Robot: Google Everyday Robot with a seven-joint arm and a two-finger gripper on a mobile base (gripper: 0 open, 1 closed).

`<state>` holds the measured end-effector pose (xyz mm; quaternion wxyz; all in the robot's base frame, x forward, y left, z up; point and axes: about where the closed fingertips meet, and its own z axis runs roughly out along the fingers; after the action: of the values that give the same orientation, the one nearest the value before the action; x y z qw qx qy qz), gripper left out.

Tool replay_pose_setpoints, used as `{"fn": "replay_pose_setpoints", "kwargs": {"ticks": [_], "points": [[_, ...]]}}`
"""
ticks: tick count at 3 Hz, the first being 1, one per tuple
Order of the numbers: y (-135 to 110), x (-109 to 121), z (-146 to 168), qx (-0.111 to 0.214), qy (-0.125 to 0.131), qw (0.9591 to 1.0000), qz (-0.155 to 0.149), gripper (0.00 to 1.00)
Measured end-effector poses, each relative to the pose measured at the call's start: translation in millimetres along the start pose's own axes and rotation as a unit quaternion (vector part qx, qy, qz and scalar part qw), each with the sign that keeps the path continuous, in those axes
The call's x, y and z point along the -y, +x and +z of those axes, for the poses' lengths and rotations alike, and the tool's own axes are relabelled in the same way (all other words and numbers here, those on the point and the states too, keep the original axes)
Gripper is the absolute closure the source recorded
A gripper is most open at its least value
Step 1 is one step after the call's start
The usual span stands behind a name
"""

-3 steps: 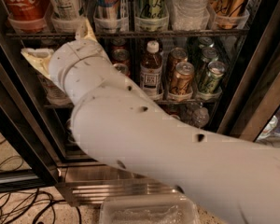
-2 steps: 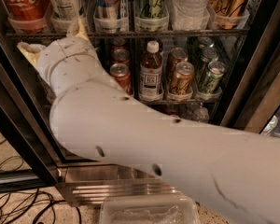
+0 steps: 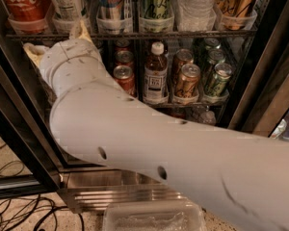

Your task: Pick 7up can from top shelf of fridge

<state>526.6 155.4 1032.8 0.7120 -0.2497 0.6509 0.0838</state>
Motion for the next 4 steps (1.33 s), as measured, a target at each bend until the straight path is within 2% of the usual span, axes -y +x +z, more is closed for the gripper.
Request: {"fn": "replay_pose_setpoints", "kwargs": {"ticks": [2,3,4], "points": [[-8.6,0.0,9.8,0.011,0.011,0.9985,0.052,0.31],[-14.6,3.1,14.3,0.023,0.026,0.9978,0.056,0.39],[-15.9,7.7,17.0,0.030,0.045,0.9973,0.050,0.39]]}}
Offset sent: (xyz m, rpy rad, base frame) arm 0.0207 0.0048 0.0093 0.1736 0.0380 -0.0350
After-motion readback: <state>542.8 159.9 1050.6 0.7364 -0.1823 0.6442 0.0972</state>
